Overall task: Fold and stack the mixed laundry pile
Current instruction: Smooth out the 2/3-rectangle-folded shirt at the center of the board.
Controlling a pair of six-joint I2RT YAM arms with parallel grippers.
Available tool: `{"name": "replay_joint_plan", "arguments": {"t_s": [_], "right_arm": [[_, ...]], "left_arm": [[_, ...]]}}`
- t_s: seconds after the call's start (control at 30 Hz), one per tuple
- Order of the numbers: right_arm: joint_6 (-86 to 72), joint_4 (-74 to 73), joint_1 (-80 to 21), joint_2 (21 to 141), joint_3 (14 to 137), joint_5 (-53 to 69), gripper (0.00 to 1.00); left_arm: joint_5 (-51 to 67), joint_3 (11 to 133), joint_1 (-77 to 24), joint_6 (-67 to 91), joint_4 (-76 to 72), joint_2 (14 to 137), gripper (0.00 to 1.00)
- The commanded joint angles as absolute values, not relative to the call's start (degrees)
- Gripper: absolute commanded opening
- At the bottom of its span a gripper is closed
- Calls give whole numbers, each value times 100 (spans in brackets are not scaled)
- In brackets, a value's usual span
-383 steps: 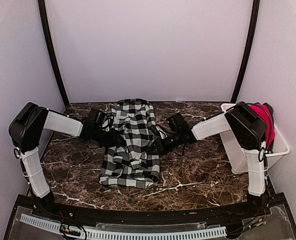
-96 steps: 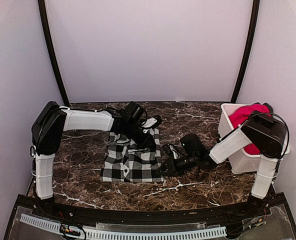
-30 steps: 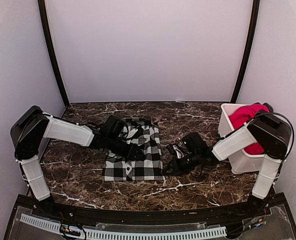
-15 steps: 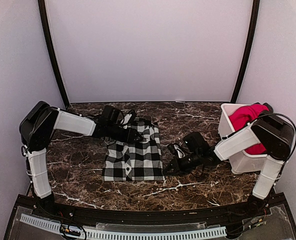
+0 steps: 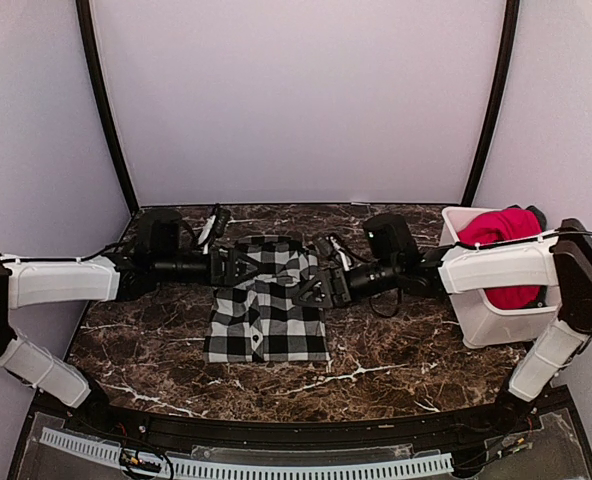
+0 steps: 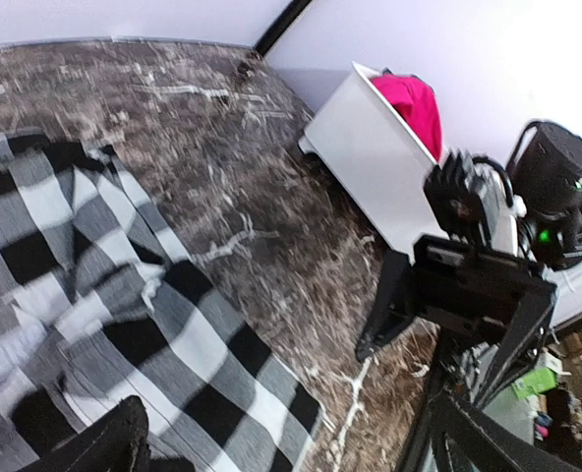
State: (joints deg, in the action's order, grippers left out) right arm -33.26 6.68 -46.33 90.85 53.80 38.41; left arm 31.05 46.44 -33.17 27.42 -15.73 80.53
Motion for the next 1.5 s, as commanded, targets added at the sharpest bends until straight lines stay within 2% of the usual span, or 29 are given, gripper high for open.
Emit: {"name": "replay_joint_plan", "arguments": {"t_s": [0.0, 0.23, 0.43, 0.57, 0.77, 0.93, 1.1, 1.2, 1.33, 1.47], "right_arm": [[-3866, 1567, -4912, 9763, 5622, 4745, 85], [-4785, 2754, -5096, 10985, 5921, 5213, 83], [-5248, 3521, -4923, 11933, 5571, 5237, 81], [-5102, 3320, -4769, 12035, 5168, 4987, 79], [-4998, 3106, -4755, 11884, 4422, 4868, 79], [-4581, 2546, -4890, 11062, 3979, 4885, 78], [-3921, 1397, -4957, 10076, 4585, 4655, 78], [-3527, 791, -4923, 10026, 5307, 4452, 78], [-3367, 760, -4668, 10456, 5961, 4513, 68], [-3191, 776, -4387, 11175, 6702, 4712, 52]], "left_arm": [[3844, 3646, -3509, 3804, -2117, 7773, 99], [4061, 2887, -3786, 4484, -3241, 7971, 99], [4024, 2734, -3675, 4551, -4071, 9209, 99], [4120, 2516, -3566, 4776, -4967, 10074, 99], [3528, 2413, -4174, 4599, -4217, 9605, 99], [3142, 2336, -4721, 4745, -3398, 8721, 99], [2630, 2818, -4706, 4328, -2218, 7678, 99], [2653, 3283, -4522, 4103, -1951, 7862, 99], [2889, 3520, -4132, 4041, -2471, 8347, 99], [3063, 3833, -3799, 3914, -2797, 8972, 99]]}}
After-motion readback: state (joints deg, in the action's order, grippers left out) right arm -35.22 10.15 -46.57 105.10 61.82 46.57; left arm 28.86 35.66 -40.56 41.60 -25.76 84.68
